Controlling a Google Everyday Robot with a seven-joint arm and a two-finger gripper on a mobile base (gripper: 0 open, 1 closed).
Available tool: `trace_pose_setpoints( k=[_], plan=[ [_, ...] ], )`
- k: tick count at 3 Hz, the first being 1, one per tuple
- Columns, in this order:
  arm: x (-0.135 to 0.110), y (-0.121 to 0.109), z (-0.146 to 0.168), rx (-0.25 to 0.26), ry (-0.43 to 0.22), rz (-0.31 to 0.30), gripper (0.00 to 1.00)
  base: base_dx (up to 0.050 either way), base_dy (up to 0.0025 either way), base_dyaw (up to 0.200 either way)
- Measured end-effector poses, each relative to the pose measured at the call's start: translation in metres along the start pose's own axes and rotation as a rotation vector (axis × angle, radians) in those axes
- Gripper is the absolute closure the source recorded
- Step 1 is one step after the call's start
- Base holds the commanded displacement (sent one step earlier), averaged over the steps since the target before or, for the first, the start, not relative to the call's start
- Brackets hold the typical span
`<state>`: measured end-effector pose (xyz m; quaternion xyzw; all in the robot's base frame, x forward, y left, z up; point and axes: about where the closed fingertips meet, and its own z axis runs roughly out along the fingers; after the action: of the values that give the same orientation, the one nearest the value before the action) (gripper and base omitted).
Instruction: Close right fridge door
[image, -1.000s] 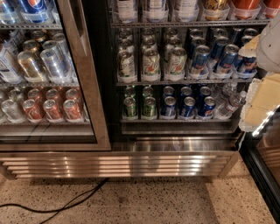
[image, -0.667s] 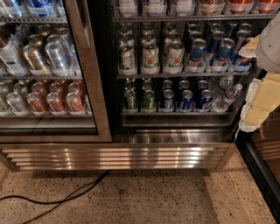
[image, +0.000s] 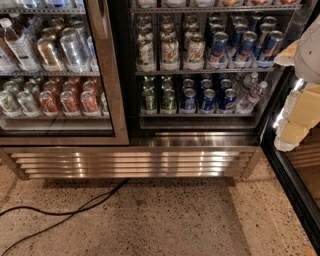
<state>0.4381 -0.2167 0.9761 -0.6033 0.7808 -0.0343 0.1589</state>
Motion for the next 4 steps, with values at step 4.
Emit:
trace_pose_setpoints(
  k=[4],
  plan=[
    [0.0, 0.0, 0.0, 0.0, 0.0, 0.0, 0.0, -0.025, 0.00004, -0.097]
  ],
)
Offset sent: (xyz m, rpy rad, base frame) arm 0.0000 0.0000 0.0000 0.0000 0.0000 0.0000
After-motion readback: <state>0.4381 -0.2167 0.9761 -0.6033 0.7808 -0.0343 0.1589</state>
